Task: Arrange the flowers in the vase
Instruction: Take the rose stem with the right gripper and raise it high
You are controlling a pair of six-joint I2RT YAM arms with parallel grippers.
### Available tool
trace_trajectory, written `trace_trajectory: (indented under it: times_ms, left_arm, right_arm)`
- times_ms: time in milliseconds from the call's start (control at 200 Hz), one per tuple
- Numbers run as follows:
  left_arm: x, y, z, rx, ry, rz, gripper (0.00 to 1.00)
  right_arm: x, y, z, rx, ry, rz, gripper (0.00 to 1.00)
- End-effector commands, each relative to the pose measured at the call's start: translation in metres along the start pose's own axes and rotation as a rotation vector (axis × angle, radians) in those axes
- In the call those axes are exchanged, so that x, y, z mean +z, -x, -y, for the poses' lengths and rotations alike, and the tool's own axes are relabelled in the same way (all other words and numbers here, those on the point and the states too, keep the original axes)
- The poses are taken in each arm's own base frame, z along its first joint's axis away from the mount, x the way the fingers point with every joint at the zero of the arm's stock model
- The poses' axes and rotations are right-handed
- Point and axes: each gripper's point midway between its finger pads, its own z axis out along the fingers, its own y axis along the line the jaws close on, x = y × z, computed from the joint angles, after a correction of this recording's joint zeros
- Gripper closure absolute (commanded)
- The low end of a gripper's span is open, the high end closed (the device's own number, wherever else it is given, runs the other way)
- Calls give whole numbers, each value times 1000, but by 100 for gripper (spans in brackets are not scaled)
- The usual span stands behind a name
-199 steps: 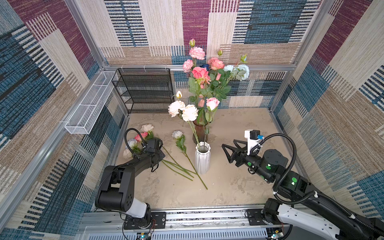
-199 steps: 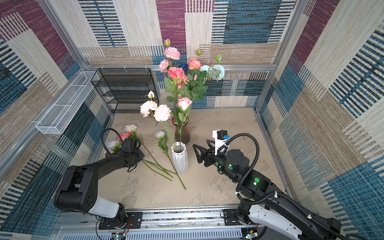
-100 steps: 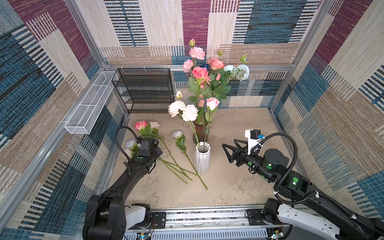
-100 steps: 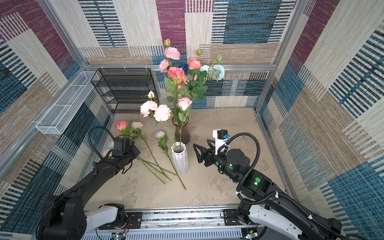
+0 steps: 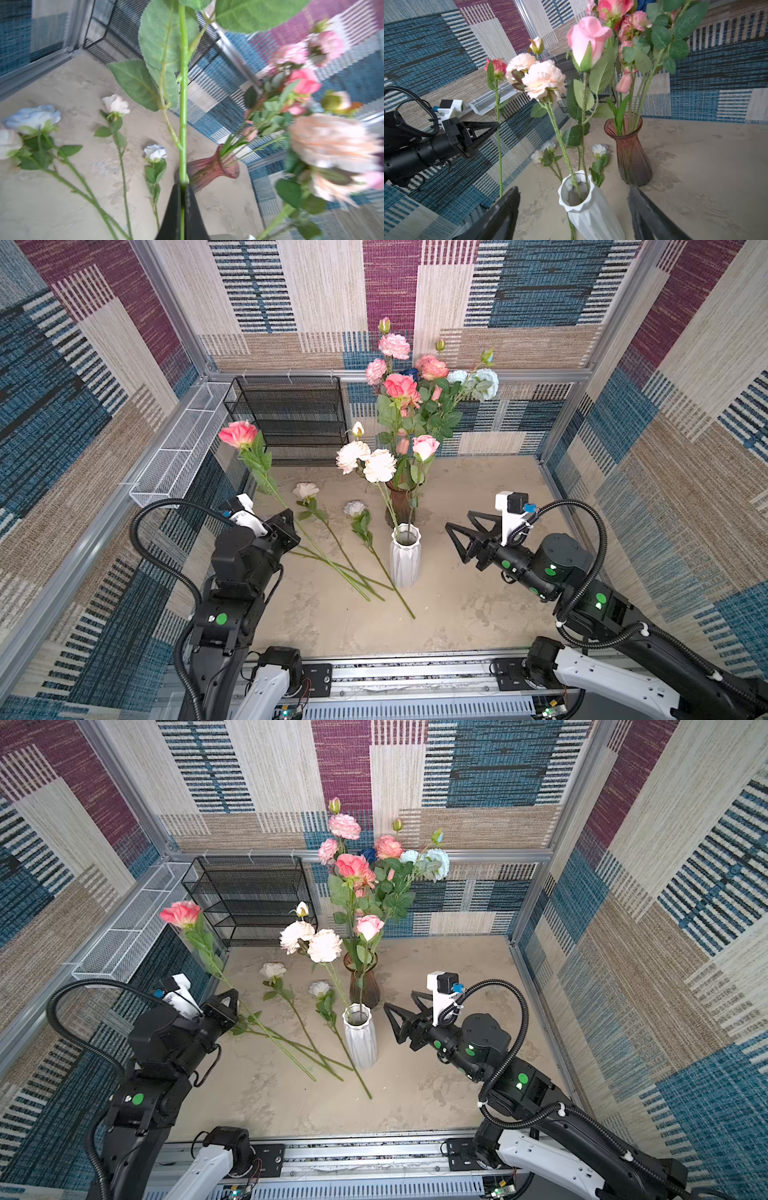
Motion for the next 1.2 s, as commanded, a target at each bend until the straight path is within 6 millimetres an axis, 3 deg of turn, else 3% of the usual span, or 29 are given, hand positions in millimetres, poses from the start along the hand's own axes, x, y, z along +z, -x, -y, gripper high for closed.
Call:
trace_trajectory:
  times_ms: [0, 210, 341, 506, 661, 871, 992, 1197]
  left_arm:
    - [-24, 4, 43, 97, -192, -31, 100]
    - [-76, 22, 117, 211, -544, 15, 100]
    - [-93, 18, 145, 251, -716, -22, 100]
    - [-120, 13, 177, 283, -964, -59, 100]
    - [-133, 7, 191, 289, -1100, -122, 100]
    - [-129, 2, 192, 270, -1140, -167, 100]
    - [-127, 1, 192, 262, -1145, -182, 100]
    - [-123, 0, 194, 234, -1166, -207, 100]
  right_arm:
    - [2, 11, -39, -36, 194, 3, 21]
    - [25, 14, -91, -60, 430, -96, 23]
    - [39, 21, -133, -67, 574, -139, 23]
    - [62, 6, -184, -101, 678, -242, 24]
    - [79, -3, -207, -118, 733, -283, 25]
    - [79, 3, -225, -120, 815, -264, 30]
    - [79, 5, -231, -120, 842, -260, 40]
    - [82, 4, -232, -119, 850, -263, 68]
